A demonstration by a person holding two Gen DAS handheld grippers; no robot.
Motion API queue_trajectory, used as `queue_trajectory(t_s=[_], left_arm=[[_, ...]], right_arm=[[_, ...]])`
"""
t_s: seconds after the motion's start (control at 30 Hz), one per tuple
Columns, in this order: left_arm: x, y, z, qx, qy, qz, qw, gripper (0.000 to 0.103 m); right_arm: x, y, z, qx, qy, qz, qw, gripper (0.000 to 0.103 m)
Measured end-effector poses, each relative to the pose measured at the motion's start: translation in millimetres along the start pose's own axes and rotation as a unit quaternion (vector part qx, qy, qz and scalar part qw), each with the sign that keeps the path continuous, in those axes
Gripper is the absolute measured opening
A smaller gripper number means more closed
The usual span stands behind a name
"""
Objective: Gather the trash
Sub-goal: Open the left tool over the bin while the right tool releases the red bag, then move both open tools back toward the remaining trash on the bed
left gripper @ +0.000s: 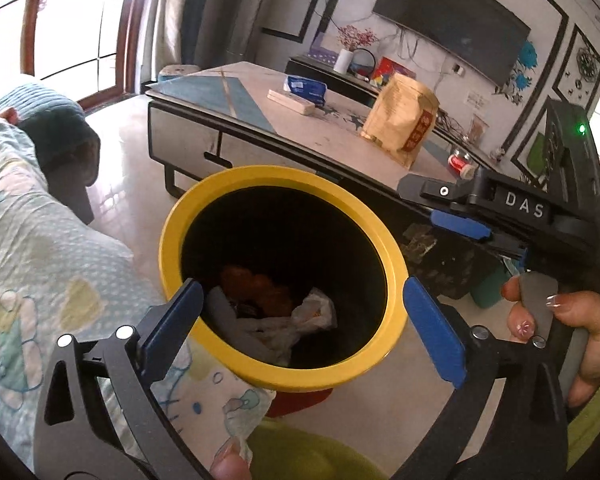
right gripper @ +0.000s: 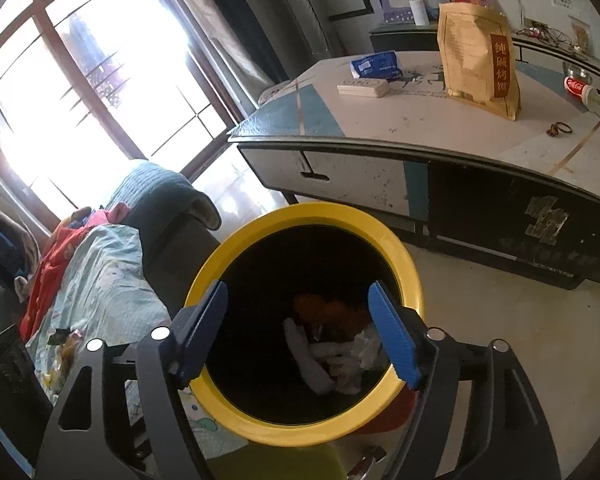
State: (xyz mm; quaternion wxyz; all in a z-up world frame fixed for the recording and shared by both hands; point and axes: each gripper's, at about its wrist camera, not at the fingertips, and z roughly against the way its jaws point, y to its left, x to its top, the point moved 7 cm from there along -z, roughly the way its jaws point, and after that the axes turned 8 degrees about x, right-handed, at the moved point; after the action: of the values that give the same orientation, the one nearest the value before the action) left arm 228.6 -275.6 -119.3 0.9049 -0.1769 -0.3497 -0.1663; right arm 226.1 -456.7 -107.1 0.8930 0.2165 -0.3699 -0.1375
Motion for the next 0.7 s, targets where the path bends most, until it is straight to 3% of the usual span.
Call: queue_trajectory(t_s=[0.7], left_arm=[[8,40,73,0.063,-0.081,0.023,0.9945,0.092]], right_arm=[[5,54,24,0.006,-0.04,0.065,0.997,0.079]])
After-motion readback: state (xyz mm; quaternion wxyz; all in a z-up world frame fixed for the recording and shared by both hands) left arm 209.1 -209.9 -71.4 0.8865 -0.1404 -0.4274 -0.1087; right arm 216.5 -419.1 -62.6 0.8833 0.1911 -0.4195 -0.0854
